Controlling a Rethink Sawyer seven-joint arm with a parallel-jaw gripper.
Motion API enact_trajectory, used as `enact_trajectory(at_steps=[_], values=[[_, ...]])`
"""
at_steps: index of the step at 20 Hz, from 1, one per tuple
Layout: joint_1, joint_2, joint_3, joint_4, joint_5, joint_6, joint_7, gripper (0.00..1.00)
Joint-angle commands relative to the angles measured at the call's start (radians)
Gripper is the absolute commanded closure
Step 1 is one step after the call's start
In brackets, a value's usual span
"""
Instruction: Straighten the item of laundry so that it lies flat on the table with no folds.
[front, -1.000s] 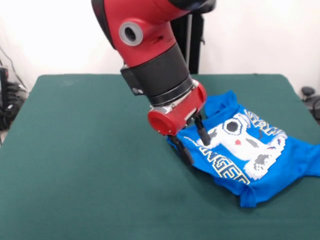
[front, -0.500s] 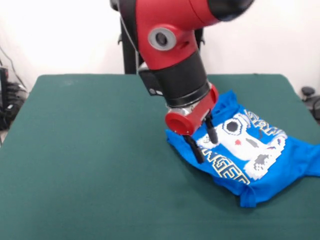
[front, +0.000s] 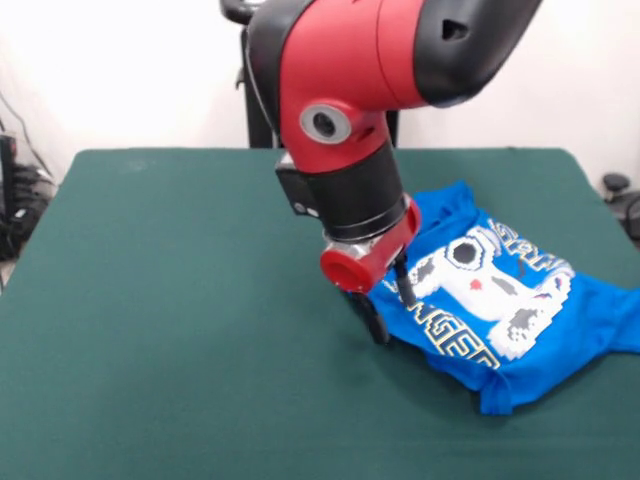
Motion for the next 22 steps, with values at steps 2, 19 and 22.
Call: enact_trajectory(at_steps=[2,19,22], values=[[0.002,-0.004,0.051,0.117,0.078,0.169,0.068,0.00],[-0.008,-0.007,0.157,0.137,0.107,0.134,0.072,0.00],[-0.010,-0.005,0.159,0.137,0.121,0.149,0.059,0.00]])
